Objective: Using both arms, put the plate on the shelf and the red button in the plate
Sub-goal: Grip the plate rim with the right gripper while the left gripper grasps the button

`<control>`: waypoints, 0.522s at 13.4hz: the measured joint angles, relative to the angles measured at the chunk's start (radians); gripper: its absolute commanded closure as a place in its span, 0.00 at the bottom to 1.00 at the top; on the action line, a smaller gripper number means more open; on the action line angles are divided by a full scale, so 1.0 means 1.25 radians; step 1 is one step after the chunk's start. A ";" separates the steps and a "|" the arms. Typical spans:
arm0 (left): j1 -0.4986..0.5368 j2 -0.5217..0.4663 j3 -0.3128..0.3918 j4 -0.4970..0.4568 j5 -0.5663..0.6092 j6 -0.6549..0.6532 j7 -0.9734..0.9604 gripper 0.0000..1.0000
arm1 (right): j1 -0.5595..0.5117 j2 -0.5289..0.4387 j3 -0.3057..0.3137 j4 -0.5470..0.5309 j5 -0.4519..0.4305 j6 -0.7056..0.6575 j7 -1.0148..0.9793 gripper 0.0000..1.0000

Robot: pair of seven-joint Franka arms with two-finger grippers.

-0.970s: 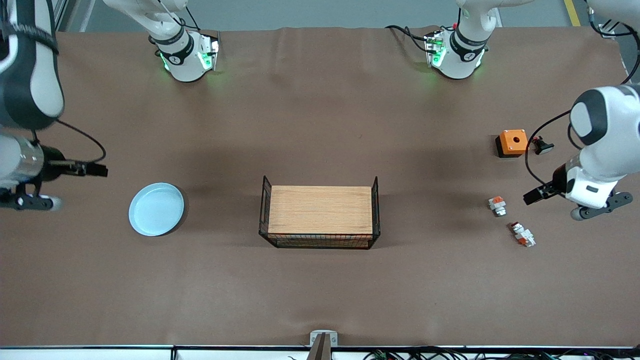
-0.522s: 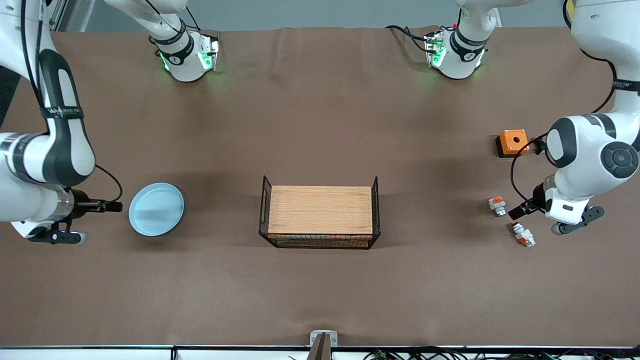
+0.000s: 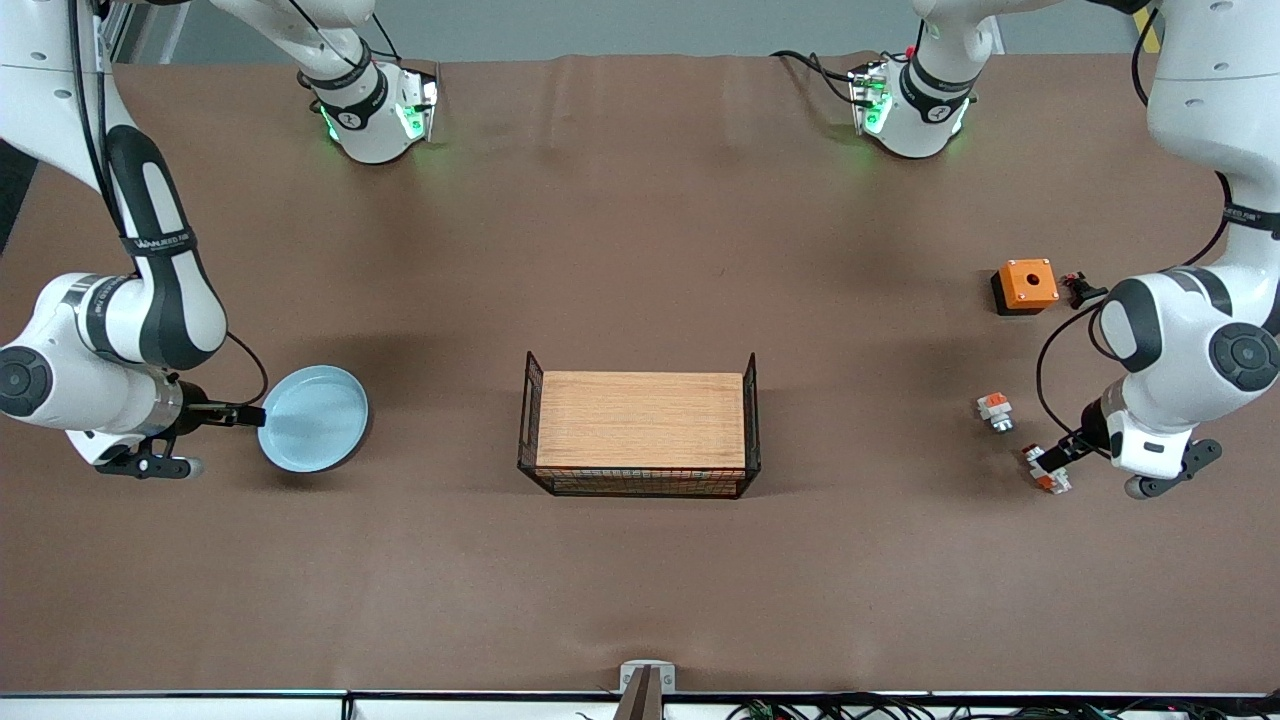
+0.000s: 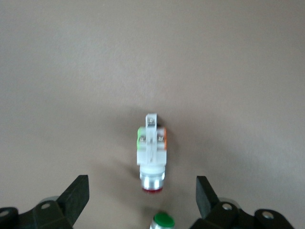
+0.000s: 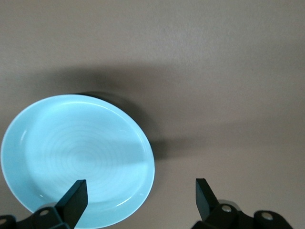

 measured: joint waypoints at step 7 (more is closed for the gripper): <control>0.006 0.091 0.000 0.046 0.000 0.078 0.000 0.29 | -0.004 0.023 0.000 -0.063 0.000 0.139 0.001 0.05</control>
